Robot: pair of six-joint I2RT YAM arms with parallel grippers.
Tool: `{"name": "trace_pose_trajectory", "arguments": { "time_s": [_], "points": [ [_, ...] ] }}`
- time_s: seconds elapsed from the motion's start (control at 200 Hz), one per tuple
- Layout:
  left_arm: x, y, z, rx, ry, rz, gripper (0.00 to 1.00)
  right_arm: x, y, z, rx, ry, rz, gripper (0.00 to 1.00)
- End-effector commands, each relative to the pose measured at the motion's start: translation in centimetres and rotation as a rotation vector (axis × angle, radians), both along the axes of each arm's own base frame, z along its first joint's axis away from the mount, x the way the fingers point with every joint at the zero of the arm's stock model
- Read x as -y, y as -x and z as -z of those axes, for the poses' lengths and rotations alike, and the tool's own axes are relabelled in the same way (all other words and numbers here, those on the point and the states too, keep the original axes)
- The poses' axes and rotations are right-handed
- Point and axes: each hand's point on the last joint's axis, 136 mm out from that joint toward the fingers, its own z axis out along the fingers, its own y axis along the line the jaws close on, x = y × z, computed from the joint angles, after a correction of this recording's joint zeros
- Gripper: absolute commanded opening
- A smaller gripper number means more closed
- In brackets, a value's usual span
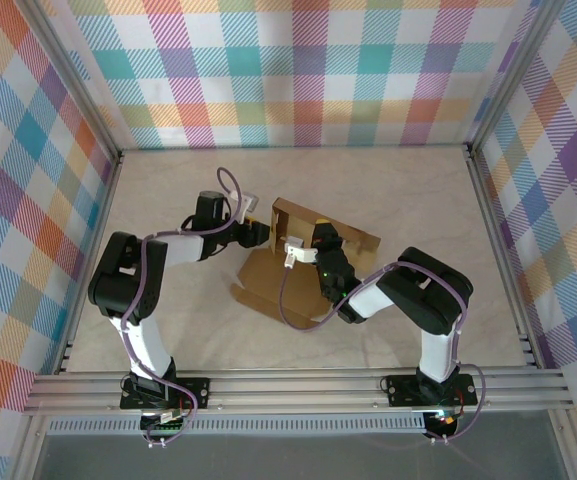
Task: Fold the paper box
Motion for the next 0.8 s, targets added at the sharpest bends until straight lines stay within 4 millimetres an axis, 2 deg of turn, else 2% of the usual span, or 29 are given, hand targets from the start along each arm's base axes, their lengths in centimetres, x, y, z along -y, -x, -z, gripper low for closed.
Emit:
{"name": "trace_pose_trajectory", "arguments": {
  "time_s": [0.0, 0.205, 0.33, 0.51, 0.625, 0.725, 0.795],
  "points": [
    [1.8, 2.4, -1.1, 0.042, 0.000, 0.107, 0.56, -0.4, 0.2, -0.5, 0.023, -0.028, -0.022, 0.00],
    [1.8, 3.4, -1.0, 0.053, -0.017, 0.106, 0.61, -0.1, 0.4, -0.3, 0.018, -0.026, -0.018, 0.00],
    [2.0, 3.3, -0.7, 0.069, -0.037, 0.107, 0.62, -0.1, 0.4, -0.8, 0.028, -0.035, -0.021, 0.00],
    [2.0, 2.4, -0.6, 0.069, -0.054, 0.084, 0.56, 0.1, 0.7, -1.2, 0.015, -0.045, -0.024, 0.00],
    [2.3, 2.7, -1.0, 0.063, -0.054, 0.105, 0.54, 0.3, 0.8, -1.0, 0.006, -0.042, -0.021, 0.00],
    [2.3, 3.8, -2.0, 0.077, -0.030, 0.119, 0.62, 0.3, 0.7, -0.7, -0.004, -0.048, -0.017, 0.00],
    [2.1, 4.3, -2.7, 0.093, -0.024, 0.117, 0.72, 0.4, 0.7, -0.4, -0.011, -0.050, -0.012, 0.00]
  ]
}}
